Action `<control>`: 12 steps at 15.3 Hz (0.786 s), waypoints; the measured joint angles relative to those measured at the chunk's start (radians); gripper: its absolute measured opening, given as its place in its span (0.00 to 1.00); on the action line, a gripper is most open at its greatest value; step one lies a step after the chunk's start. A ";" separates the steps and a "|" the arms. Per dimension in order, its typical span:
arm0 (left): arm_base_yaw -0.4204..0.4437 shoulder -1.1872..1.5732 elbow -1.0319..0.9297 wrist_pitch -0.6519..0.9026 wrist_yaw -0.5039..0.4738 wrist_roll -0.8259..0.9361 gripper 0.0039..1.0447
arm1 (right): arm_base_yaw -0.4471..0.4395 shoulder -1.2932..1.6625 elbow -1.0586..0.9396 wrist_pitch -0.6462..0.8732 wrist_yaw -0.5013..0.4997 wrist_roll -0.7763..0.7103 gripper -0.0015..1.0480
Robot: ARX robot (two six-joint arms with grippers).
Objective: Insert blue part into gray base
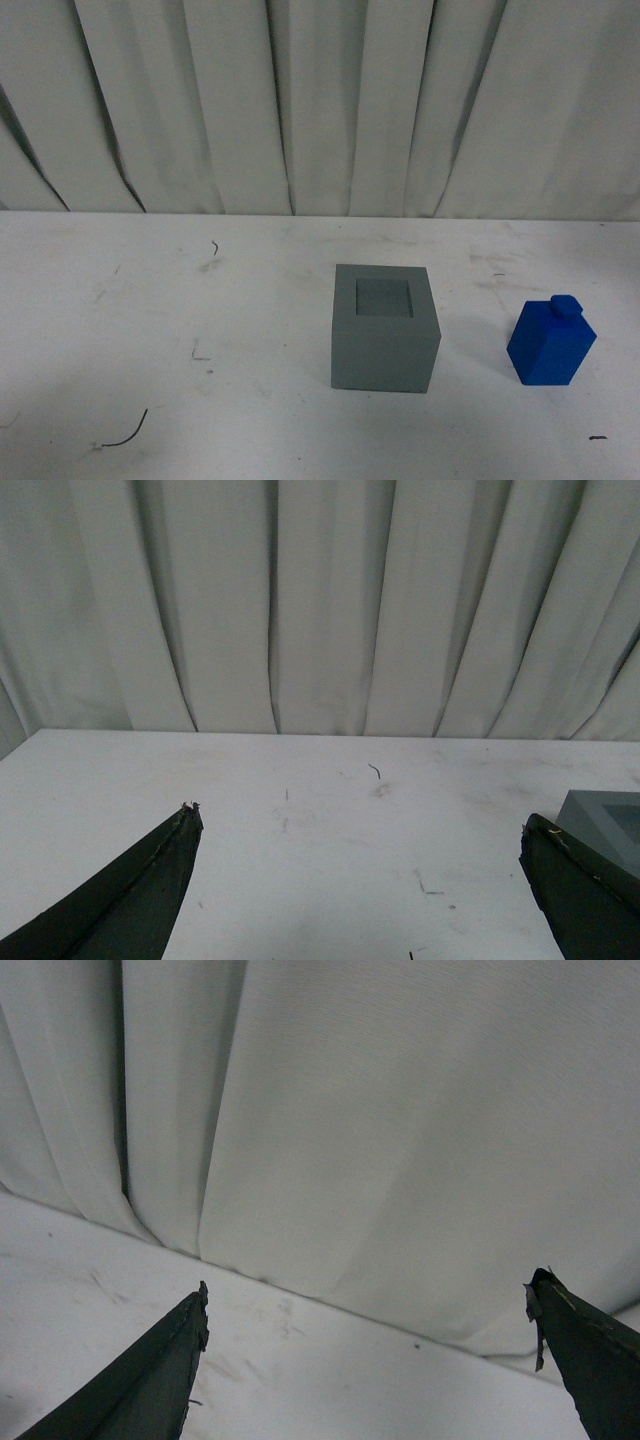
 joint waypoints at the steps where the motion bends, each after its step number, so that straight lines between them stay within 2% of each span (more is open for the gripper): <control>1: 0.000 0.000 0.000 0.000 0.000 0.000 0.94 | 0.020 0.043 0.095 -0.088 -0.007 -0.100 0.94; 3: 0.000 0.000 0.000 0.000 0.000 0.000 0.94 | 0.064 0.086 0.287 -0.406 -0.043 -0.356 0.94; 5: 0.000 0.000 0.000 0.000 0.000 0.000 0.94 | 0.103 0.118 0.394 -0.654 -0.060 -0.600 0.94; 7: 0.000 0.000 0.000 0.000 0.000 0.000 0.94 | 0.134 0.144 0.441 -0.929 -0.059 -0.838 0.94; 8: 0.000 0.000 0.000 0.000 0.000 0.000 0.94 | 0.147 0.150 0.442 -1.056 -0.023 -0.978 0.94; 10: 0.000 0.000 0.000 0.000 0.000 0.000 0.94 | 0.160 0.183 0.443 -1.185 0.051 -1.169 0.94; 12: 0.000 0.000 0.000 0.000 0.000 0.000 0.94 | 0.166 0.225 0.443 -1.284 0.103 -1.276 0.94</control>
